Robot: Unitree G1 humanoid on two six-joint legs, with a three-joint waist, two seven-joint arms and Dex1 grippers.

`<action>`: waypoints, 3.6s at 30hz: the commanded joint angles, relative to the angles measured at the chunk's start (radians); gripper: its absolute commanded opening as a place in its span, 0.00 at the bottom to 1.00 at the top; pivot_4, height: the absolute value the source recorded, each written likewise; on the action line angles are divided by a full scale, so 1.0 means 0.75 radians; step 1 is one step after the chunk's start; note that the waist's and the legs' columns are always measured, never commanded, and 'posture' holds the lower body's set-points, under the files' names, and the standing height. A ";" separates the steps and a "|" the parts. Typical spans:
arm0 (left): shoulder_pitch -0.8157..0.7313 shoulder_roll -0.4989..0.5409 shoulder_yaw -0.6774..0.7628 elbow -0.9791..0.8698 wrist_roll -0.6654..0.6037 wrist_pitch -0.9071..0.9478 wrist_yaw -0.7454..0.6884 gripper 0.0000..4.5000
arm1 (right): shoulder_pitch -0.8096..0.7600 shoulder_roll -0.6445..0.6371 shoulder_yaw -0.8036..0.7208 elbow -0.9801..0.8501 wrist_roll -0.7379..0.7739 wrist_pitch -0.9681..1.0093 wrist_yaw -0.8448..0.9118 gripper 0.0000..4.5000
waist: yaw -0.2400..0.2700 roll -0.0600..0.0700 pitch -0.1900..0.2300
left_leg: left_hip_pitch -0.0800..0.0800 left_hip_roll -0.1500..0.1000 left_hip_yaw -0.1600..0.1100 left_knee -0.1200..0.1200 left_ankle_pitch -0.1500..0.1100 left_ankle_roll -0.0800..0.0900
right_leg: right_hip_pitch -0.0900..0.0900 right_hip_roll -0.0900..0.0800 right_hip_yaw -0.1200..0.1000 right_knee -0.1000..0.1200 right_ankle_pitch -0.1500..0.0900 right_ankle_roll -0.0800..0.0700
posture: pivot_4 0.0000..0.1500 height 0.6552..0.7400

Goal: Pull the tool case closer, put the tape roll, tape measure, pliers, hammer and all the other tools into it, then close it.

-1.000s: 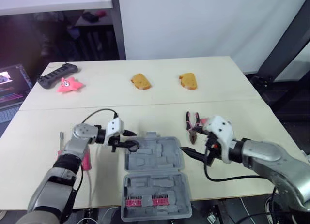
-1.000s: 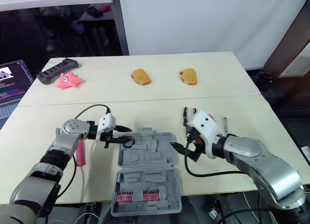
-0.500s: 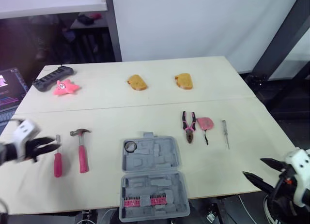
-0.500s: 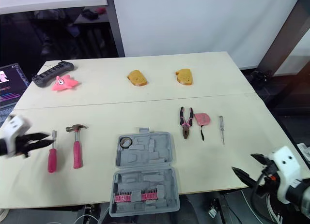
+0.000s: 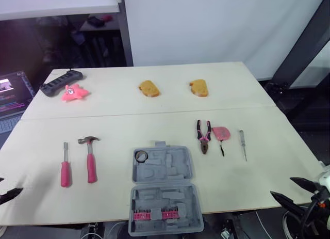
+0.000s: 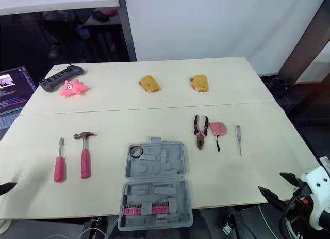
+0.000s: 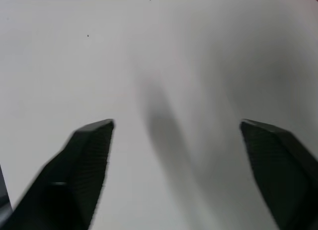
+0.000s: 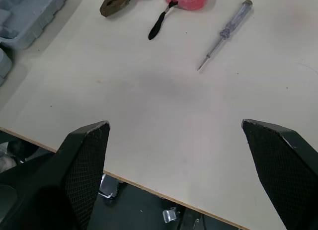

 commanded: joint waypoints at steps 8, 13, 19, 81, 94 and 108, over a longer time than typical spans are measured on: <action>-0.044 -0.078 0.037 -0.092 -0.035 -0.034 -0.036 1.00 | -0.014 -0.013 0.036 -0.097 -0.040 0.012 -0.059 1.00 | 0.001 0.000 0.000 | 0.000 0.000 0.000 0.000 0.000 0.000 | 0.000 0.000 0.000 0.000 0.000 0.000 | 1.00 1.00; 0.073 -0.278 -0.018 -0.627 -0.149 0.120 -0.127 1.00 | -0.215 0.062 0.280 -0.320 -0.020 0.282 -0.374 1.00 | -0.004 0.000 0.000 | 0.000 0.001 0.000 0.000 0.000 0.000 | 0.000 -0.001 0.000 0.000 0.001 0.000 | 1.00 1.00; 0.302 -0.454 -0.093 -1.472 -0.329 0.545 -0.041 1.00 | -0.586 0.291 0.633 -0.322 -0.198 0.582 -0.865 1.00 | -0.005 -0.002 -0.001 | -0.002 0.004 -0.001 0.000 0.000 -0.001 | -0.002 -0.004 0.002 0.000 0.001 -0.001 | 1.00 1.00; 0.279 -0.508 -0.235 -1.871 -0.496 0.448 -0.403 1.00 | -0.648 0.595 0.982 -0.162 -0.421 0.544 -1.031 0.01 | -0.038 0.012 0.004 | -0.004 0.000 -0.004 -0.015 0.002 -0.002 | -0.011 0.004 0.001 0.001 0.000 -0.007 | 1.00 1.00; 0.194 -0.527 -0.298 -1.774 -0.479 0.429 -0.461 1.00 | -0.060 0.625 1.185 -0.593 -0.360 0.672 -1.070 0.01 | -0.006 0.011 0.004 | -0.018 0.000 -0.014 -0.020 -0.001 0.001 | -0.020 0.000 -0.010 0.001 -0.016 -0.006 | 1.00 1.00; 0.159 -0.532 -0.324 -1.739 -0.472 0.421 -0.490 1.00 | -0.056 0.630 1.097 -0.620 -0.333 0.665 -1.065 0.43 | -0.005 0.010 0.004 | -0.011 0.002 -0.011 -0.015 0.003 -0.006 | -0.014 0.003 -0.009 0.002 -0.013 -0.011 | 1.00 1.00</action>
